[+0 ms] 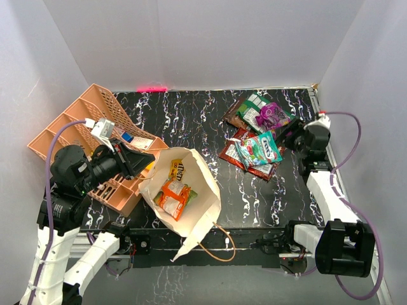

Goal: Take the snacks out of the paper bag
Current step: Place the snack at the center of the board, then take out the snack from the paper bag.

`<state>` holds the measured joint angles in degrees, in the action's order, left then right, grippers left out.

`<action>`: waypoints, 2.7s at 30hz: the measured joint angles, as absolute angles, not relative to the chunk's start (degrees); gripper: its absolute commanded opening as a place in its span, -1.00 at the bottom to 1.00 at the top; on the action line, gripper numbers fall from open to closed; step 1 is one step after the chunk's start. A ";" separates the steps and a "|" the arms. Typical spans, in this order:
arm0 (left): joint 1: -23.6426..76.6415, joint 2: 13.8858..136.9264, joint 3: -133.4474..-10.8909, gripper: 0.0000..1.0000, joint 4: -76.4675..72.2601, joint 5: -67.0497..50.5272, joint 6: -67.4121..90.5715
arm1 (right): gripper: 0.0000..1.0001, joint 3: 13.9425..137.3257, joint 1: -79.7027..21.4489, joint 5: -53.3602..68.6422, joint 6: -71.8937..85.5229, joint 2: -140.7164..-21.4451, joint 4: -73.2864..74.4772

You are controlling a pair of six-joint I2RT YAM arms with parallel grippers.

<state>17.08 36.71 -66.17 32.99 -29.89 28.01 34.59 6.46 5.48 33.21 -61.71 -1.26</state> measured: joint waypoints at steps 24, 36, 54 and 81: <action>17.08 37.45 -65.78 -1.00 31.73 -30.00 28.14 | 0.49 64.90 -59.72 43.33 -33.21 -63.40 11.16; 17.08 36.99 -65.80 -1.00 30.30 -33.50 27.68 | -0.01 68.49 -71.29 19.09 -49.67 -79.61 27.64; 17.08 35.68 -65.78 -1.00 27.40 -36.95 28.29 | 0.26 66.72 -71.64 3.46 -49.76 -88.16 29.47; 17.10 35.07 -65.14 -1.00 27.24 -37.69 29.47 | -0.53 66.63 -71.72 4.43 -55.81 -99.35 18.31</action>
